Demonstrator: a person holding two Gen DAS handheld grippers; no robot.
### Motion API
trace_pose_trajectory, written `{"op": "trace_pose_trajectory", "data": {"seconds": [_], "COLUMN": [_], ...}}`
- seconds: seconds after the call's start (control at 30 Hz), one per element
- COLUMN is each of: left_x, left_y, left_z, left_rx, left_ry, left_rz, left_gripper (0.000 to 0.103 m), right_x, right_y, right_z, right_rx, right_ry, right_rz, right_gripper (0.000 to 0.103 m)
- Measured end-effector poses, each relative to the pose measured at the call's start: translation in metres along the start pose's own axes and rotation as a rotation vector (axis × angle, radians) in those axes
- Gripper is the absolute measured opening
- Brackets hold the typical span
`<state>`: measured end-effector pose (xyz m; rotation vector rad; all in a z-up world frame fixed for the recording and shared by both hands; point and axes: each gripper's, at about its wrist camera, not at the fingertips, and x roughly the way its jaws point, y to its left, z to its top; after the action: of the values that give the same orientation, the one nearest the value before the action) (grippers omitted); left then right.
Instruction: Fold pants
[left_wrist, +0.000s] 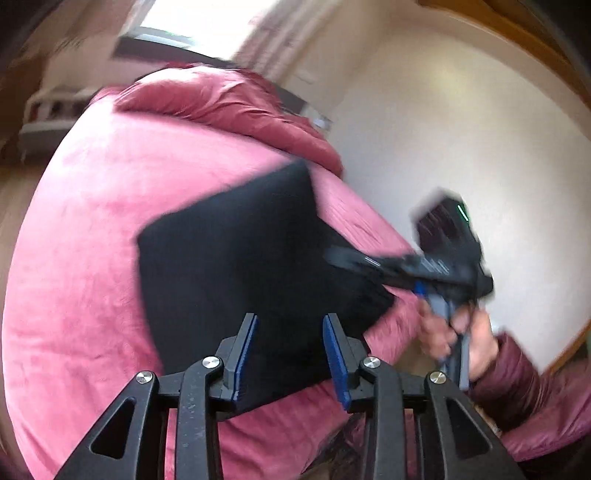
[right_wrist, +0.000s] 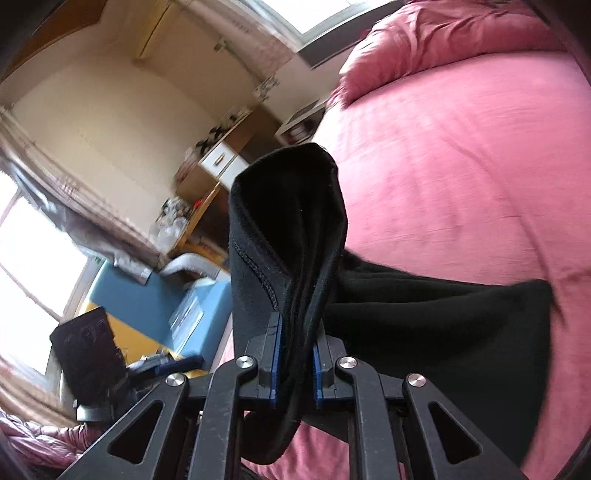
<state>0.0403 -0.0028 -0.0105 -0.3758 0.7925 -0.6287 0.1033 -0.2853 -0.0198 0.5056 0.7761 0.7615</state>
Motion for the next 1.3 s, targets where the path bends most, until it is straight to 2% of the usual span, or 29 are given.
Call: {"op": "trace_pose_trajectory", "data": {"seconds": [0.1, 0.3, 0.5, 0.53, 0.57, 0.63, 0.73, 0.83, 0.9, 0.93, 1.0, 1.07, 1.1, 1.13, 1.2, 1.27, 1.3], "left_x": [0.003, 0.038, 0.079, 0.088, 0.092, 0.105, 0.109, 0.111, 0.11, 0.105, 0.106, 0.103, 0.106, 0.107, 0.105, 0.1, 0.097], "left_y": [0.027, 0.05, 0.04, 0.036, 0.033, 0.029, 0.03, 0.033, 0.036, 0.032, 0.032, 0.03, 0.029, 0.029, 0.028, 0.028, 0.027], "left_z": [0.007, 0.003, -0.015, -0.018, -0.02, -0.026, -0.03, -0.03, -0.031, -0.032, -0.028, -0.028, -0.028, -0.028, -0.028, -0.026, -0.026], "left_rx": [-0.074, -0.142, -0.109, -0.09, -0.072, -0.04, -0.049, -0.065, -0.071, -0.072, -0.072, -0.065, -0.064, -0.064, -0.061, -0.052, -0.046], "left_ry": [-0.01, 0.065, 0.174, 0.205, 0.221, 0.262, 0.269, 0.266, 0.265, 0.264, 0.26, 0.258, 0.257, 0.256, 0.25, 0.242, 0.241], "left_rz": [0.05, 0.069, 0.05, 0.057, 0.081, 0.118, 0.121, 0.107, 0.103, 0.102, 0.103, 0.105, 0.104, 0.103, 0.101, 0.098, 0.092], "left_gripper": [0.036, 0.036, 0.036, 0.036, 0.036, 0.037, 0.039, 0.039, 0.039, 0.039, 0.039, 0.039, 0.039, 0.039, 0.039, 0.039, 0.039], "right_x": [-0.023, -0.045, -0.056, -0.056, -0.058, -0.064, -0.076, -0.086, -0.091, -0.091, -0.089, -0.079, -0.071, -0.068, -0.057, -0.052, -0.054], "right_y": [-0.023, -0.071, -0.109, -0.113, -0.121, -0.138, -0.156, -0.154, -0.145, -0.14, -0.13, -0.124, -0.121, -0.121, -0.118, -0.117, -0.116], "right_z": [-0.007, -0.035, -0.053, -0.054, -0.056, -0.059, -0.063, -0.068, -0.071, -0.072, -0.073, -0.075, -0.076, -0.079, -0.081, -0.081, -0.081], "right_rx": [0.052, 0.175, 0.249, 0.253, 0.265, 0.296, 0.329, 0.341, 0.335, 0.34, 0.313, 0.313, 0.313, 0.299, 0.274, 0.254, 0.241], "right_ry": [-0.023, -0.018, -0.003, -0.002, -0.001, -0.007, -0.022, -0.036, -0.054, -0.057, -0.052, -0.018, 0.003, 0.018, 0.062, 0.096, 0.094], "right_rz": [-0.05, -0.136, -0.206, -0.225, -0.261, -0.303, -0.332, -0.291, -0.212, -0.18, -0.166, -0.16, -0.174, -0.187, -0.21, -0.254, -0.269], "right_gripper": [0.013, 0.013, 0.013, 0.011, 0.0, 0.0, 0.0, 0.005, 0.005, 0.008, 0.028, 0.059, 0.059, 0.058, 0.041, 0.015, 0.014]}}
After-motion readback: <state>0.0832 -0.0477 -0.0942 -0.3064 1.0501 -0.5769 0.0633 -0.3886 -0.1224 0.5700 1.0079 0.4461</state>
